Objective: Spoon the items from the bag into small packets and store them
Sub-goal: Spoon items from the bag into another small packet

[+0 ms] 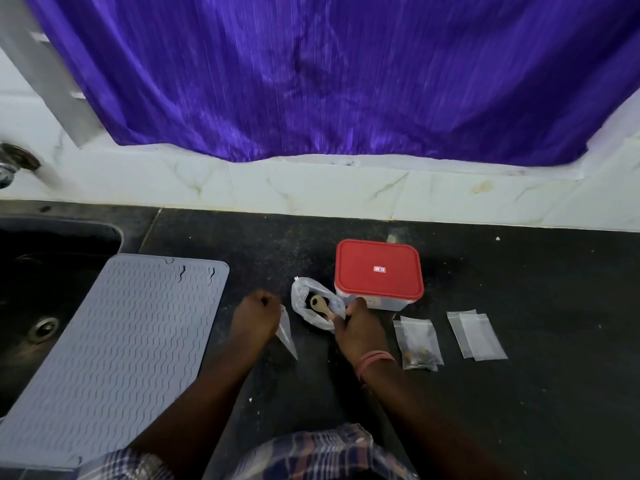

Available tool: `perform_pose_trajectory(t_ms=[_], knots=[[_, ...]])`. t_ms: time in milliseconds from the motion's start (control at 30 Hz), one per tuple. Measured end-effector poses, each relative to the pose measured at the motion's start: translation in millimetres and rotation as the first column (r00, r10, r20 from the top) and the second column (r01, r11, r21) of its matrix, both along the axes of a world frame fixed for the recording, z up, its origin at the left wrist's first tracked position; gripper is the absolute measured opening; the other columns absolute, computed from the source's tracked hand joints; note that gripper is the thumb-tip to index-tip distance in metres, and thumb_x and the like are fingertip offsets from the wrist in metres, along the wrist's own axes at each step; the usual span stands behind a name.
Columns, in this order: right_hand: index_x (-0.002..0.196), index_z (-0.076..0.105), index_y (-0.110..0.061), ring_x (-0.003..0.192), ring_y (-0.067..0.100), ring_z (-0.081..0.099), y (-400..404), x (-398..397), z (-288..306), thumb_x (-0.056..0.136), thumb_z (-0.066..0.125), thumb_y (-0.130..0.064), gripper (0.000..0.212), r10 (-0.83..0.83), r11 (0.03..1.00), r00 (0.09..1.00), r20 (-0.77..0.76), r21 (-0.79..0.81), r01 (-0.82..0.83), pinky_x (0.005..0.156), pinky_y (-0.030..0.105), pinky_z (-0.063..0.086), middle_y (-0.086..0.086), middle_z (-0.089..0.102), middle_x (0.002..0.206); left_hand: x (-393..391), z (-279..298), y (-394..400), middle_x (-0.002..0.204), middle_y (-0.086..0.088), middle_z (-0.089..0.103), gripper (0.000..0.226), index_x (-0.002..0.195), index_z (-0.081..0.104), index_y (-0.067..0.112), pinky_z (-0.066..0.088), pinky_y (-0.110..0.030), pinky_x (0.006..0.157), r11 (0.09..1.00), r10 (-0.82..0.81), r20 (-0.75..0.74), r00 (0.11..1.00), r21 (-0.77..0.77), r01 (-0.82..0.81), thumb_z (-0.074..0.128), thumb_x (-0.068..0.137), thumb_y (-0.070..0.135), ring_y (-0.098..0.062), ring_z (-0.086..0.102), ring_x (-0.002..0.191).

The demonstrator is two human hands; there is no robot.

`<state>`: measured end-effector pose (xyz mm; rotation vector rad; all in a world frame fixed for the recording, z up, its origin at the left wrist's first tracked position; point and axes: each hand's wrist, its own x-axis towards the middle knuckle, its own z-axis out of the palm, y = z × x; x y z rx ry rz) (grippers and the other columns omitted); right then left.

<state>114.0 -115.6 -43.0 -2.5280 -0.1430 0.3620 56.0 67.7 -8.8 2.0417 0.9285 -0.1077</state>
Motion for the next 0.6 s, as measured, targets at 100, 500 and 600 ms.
perform_pose_trajectory(t_ms=[100, 500, 600], knots=[[0.107, 0.055, -0.015, 0.102, 0.029, 0.066, 3, 2, 1, 0.094, 0.062, -0.028, 0.019, -0.028, 0.995, 0.999, -0.023, 0.092, 0.030, 0.083, 0.032, 0.048, 0.009, 0.071, 0.102, 0, -10, -8, 0.097, -0.005, 0.070, 0.025, 0.101, 0.071, 0.015, 0.046, -0.028, 0.068, 0.998, -0.049, 0.013, 0.999, -0.032, 0.050, 0.046, 0.101, 0.013, -0.016, 0.063, 0.082], [0.082, 0.068, -0.015, 0.058, 0.022, 0.062, 0, -8, -1, 0.065, 0.081, -0.009, 0.022, 0.456, 0.871, 0.802, 0.386, -0.379, -0.313, 0.052, 0.031, 0.052, 0.005, 0.063, 0.079, 33, -28, -33, 0.136, -0.019, 0.062, 0.064, 0.132, 0.061, 0.004, 0.049, -0.038, 0.096, 0.919, 0.034, -0.217, 0.975, -0.376, -0.116, 0.066, 0.091, 0.052, -0.036, 0.060, 0.124], [0.092, 0.071, -0.014, 0.071, 0.023, 0.068, 0, -11, -7, 0.080, 0.073, -0.012, 0.013, 0.451, 0.878, 0.831, 0.325, -0.330, -0.347, 0.062, 0.031, 0.055, 0.006, 0.068, 0.089, 36, -58, -35, 0.119, -0.017, 0.071, 0.072, 0.123, 0.066, 0.002, 0.057, -0.044, 0.095, 0.874, 0.097, -0.195, 0.976, -0.452, -0.178, 0.084, 0.068, 0.044, -0.036, 0.069, 0.110]])
